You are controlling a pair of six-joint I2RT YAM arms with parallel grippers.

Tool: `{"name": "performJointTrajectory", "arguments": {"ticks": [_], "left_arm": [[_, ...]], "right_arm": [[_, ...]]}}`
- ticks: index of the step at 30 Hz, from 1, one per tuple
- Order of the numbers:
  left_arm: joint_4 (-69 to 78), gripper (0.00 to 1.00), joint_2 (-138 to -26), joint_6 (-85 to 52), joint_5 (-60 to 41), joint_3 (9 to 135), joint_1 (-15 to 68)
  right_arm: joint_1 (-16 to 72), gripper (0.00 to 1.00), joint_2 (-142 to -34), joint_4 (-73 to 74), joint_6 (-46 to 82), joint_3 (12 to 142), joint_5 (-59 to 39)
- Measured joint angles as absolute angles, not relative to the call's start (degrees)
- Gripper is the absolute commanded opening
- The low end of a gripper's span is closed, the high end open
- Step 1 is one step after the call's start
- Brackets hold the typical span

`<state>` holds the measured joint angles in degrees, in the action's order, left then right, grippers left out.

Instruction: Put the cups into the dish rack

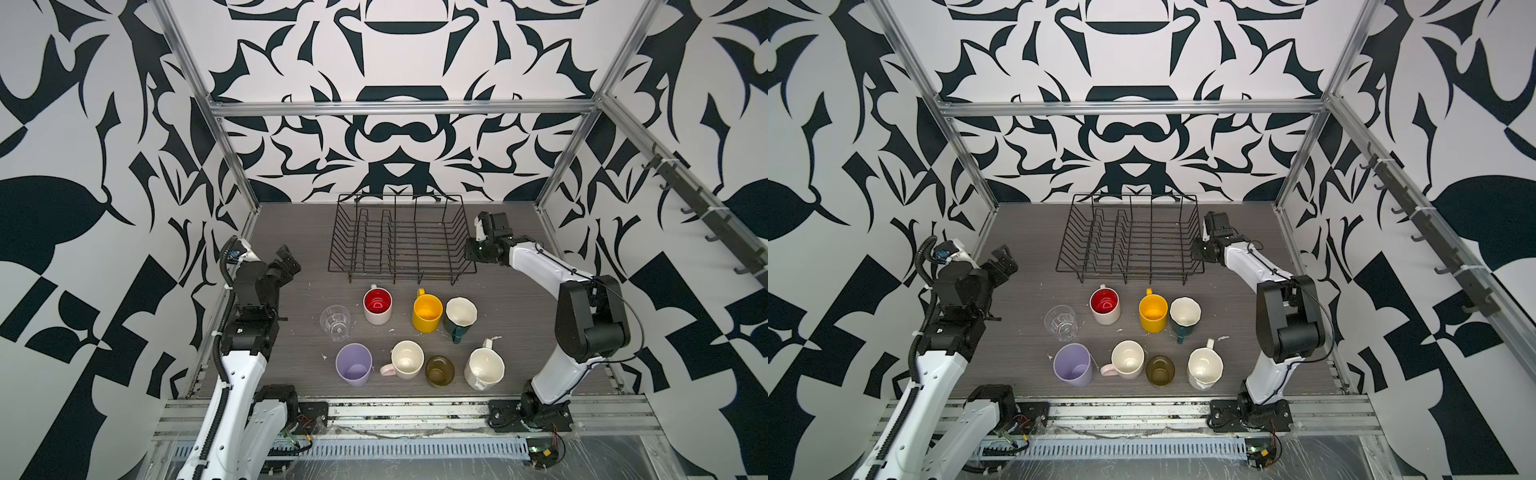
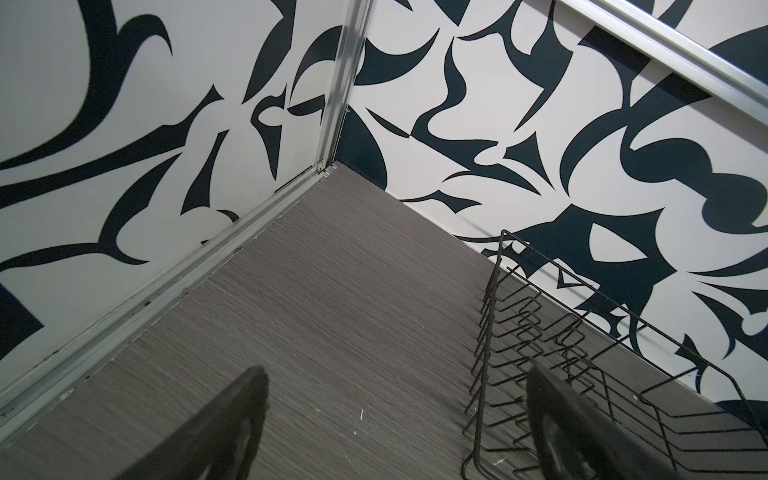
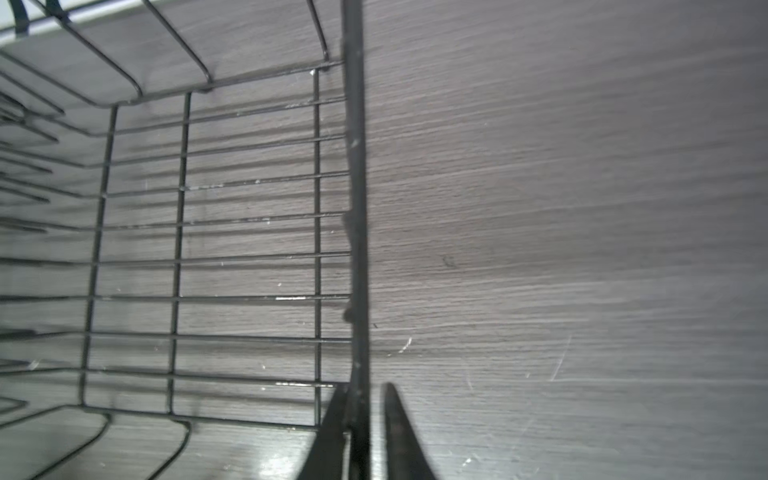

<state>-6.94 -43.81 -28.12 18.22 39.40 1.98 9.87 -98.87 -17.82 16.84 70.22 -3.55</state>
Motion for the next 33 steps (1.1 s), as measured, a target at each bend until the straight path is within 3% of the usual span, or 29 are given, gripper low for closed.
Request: {"name": "performJointTrajectory", "arguments": {"ticks": [4, 18, 27, 33], "left_arm": [[-7.1, 0.99, -43.7, -28.3, 18.2, 39.4, 2.0], [-7.2, 1.00, -45.2, -28.7, 18.1, 39.4, 2.0], [-21.1, 1.00, -48.8, -29.2, 13.0, 45.2, 1.9], [-28.1, 1.00, -46.0, -29.6, 12.1, 45.8, 1.9]], "right_arm": [[9.7, 0.42, -96.6, -18.9, 16.1, 70.2, -3.1], [9.6, 0.44, -77.1, -26.7, 15.9, 66.8, -2.2], [10.7, 0.58, -70.5, -30.5, 16.1, 64.3, -2.0], [19.7, 0.58, -71.7, -32.4, 14.8, 66.6, 1.4]]}}
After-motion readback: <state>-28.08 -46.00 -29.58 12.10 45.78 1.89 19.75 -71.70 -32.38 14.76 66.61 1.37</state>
